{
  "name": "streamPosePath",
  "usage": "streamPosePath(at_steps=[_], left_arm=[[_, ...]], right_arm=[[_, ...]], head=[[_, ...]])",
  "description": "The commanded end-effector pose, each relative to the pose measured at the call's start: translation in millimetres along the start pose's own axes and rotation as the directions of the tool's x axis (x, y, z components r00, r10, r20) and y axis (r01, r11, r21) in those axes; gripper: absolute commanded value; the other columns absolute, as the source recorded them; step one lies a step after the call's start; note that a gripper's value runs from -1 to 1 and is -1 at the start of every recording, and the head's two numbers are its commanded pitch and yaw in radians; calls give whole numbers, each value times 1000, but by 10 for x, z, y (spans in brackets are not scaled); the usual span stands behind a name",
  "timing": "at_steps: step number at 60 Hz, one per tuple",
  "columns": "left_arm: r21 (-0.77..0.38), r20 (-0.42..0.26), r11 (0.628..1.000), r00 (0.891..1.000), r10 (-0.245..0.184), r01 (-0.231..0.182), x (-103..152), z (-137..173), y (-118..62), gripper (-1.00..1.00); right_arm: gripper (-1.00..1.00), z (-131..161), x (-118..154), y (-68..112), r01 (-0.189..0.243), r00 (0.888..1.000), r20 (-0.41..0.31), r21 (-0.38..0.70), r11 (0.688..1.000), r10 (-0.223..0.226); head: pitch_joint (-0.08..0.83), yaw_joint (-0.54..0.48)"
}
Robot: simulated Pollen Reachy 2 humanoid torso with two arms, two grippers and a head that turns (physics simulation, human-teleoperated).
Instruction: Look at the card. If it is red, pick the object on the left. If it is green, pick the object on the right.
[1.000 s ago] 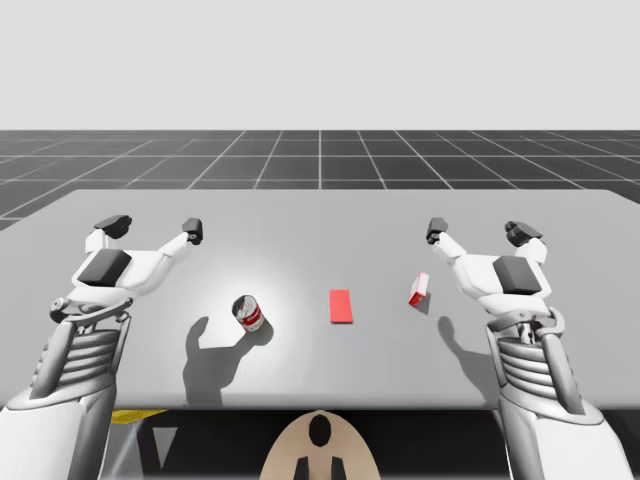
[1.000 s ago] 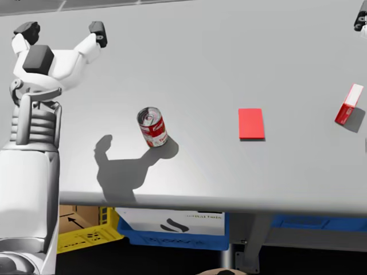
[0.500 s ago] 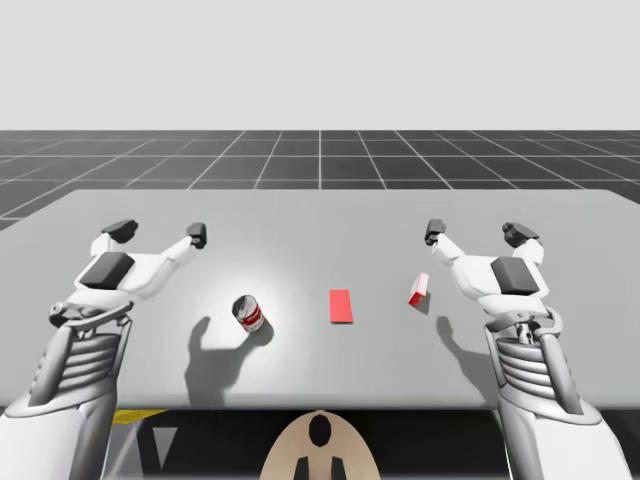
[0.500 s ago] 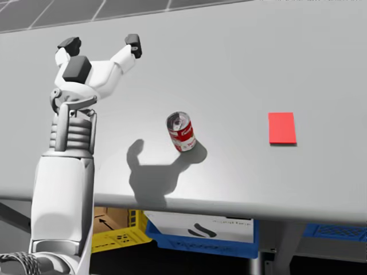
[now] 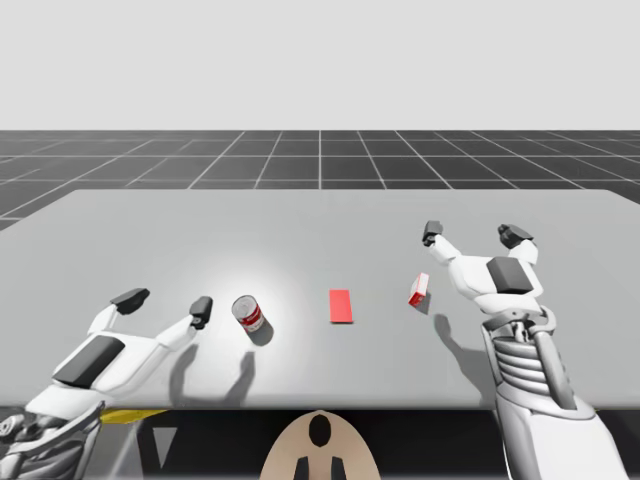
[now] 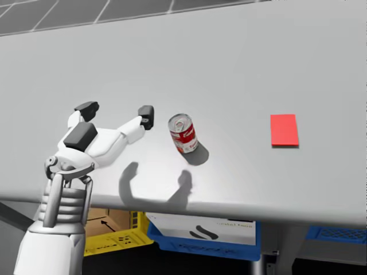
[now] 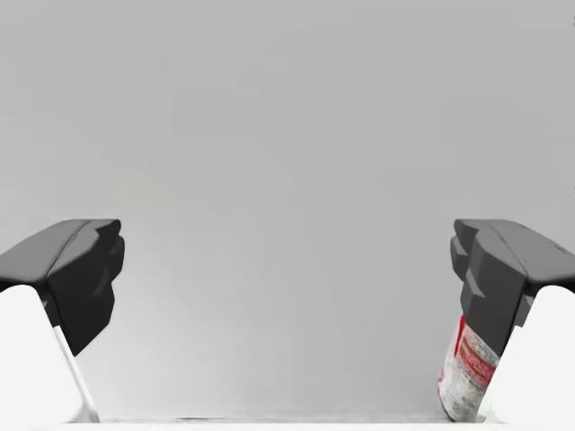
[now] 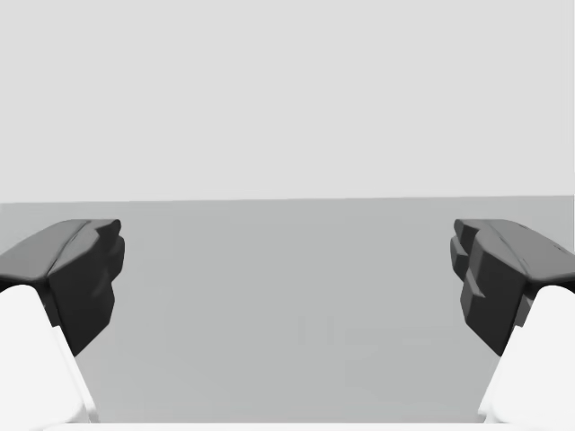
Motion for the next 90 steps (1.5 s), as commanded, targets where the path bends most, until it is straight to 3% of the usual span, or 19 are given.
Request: streamPosePath(at_steps=[1, 9, 16, 20, 39, 65, 66, 68, 71, 72, 90], left_arm=[[-44, -128, 997, 990, 53, -60, -509, 212, -80, -1000], [-90, -191, 993, 980, 62, -80, -853, 166, -226, -1000], [-99, -168, 992, 984, 57, -74, -997, 61, -370, -1000], [-114, -186, 989, 980, 71, -93, -1040, -32, -447, -1000], [-135, -167, 987, 984, 62, -85, -1013, -453, -704, -1000], [-147, -161, 988, 987, 21, -45, -927, -739, -921, -1000], [-148, -163, 988, 986, 23, -47, -929, -739, -925, -654], [-150, -164, 987, 986, 23, -48, -934, -736, -932, -406], [-154, -160, 987, 987, 14, -39, -946, -728, -937, 736], [-155, -160, 987, 987, 14, -39, -949, -723, -936, 878], [-174, -145, 985, 989, -4, -22, -940, -677, -932, 957]], right_arm=[[-1000, -8, -12, 8, 3, 1000, -3, 0, 1000, -3], [-1000, -14, -18, 12, 2, 1000, -4, 2, 1000, -2], [-1000, -13, -11, 5, 6, 1000, -3, 1, 1000, -6], [-1000, -11, -7, 2, 7, 1000, -1, 0, 1000, -7], [-1000, -14, 3, -10, 11, 1000, 1, 0, 1000, -11], [-1000, -12, 16, -26, 17, 1000, 2, 2, 1000, -17], [-1000, -12, 19, -28, 18, 1000, 3, 2, 1000, -18], [-1000, -12, 24, -31, 19, 1000, 4, 2, 1000, -19], [-1000, -11, 28, -33, 19, 1000, 6, 2, 1000, -19], [-1000, -12, 29, -33, 20, 1000, 6, 3, 1000, -20], [-1000, -13, 24, -28, 19, 1000, 5, 3, 1000, -19]], head=[[745, 266], [742, 266], [739, 266], [738, 262], [735, 254], [739, 260], [738, 260], [739, 260], [738, 260], [737, 261], [700, 268]])
